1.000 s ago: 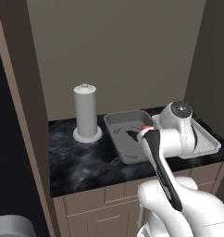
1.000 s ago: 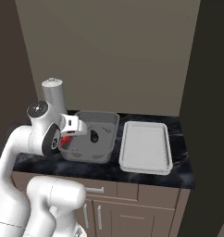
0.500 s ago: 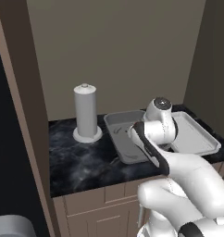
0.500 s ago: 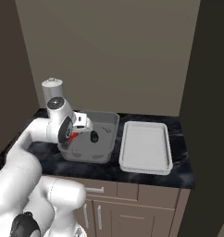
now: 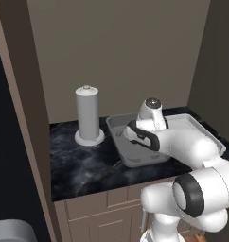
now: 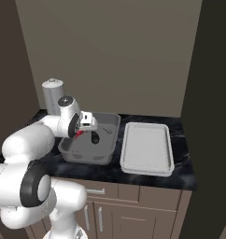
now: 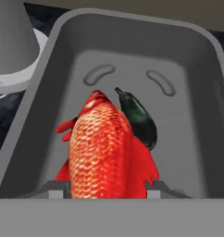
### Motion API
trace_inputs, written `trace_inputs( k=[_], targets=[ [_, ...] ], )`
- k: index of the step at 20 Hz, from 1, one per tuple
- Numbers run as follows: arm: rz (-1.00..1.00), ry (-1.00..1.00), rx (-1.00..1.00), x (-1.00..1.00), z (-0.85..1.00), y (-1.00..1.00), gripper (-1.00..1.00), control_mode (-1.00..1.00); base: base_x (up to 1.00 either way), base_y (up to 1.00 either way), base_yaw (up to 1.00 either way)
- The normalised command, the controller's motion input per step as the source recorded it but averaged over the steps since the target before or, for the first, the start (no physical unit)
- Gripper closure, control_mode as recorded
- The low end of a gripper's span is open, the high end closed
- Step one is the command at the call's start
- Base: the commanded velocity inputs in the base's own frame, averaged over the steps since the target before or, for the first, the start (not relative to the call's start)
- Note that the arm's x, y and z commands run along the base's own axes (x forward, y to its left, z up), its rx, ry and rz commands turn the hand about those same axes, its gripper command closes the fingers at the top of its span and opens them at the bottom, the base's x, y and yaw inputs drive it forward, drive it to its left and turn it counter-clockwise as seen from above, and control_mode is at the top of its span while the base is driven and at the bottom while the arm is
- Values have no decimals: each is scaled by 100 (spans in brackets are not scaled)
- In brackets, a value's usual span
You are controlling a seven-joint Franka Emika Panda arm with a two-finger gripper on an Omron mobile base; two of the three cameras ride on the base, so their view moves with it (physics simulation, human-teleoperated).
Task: Place one eggplant and one fish in each tupperware on the nearby counter, to pack two identical lunches.
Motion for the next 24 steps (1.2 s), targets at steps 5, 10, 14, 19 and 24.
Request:
trace_inputs(
  k=[5, 10, 14, 19, 24],
  targets=[
    [-2, 0, 0, 38, -44, 11, 100, -100, 0, 0, 0],
    [-3, 1, 0, 17, -47, 0, 100, -100, 0, 0, 0],
    [-1, 3, 0, 39, -33, 0, -100, -100, 0, 0, 0],
    [-1, 2, 0, 56, -11, 0, -100, -100, 0, 0, 0],
    [-2, -1, 0, 59, 5, 4, -100, -100, 0, 0, 0]
  ],
)
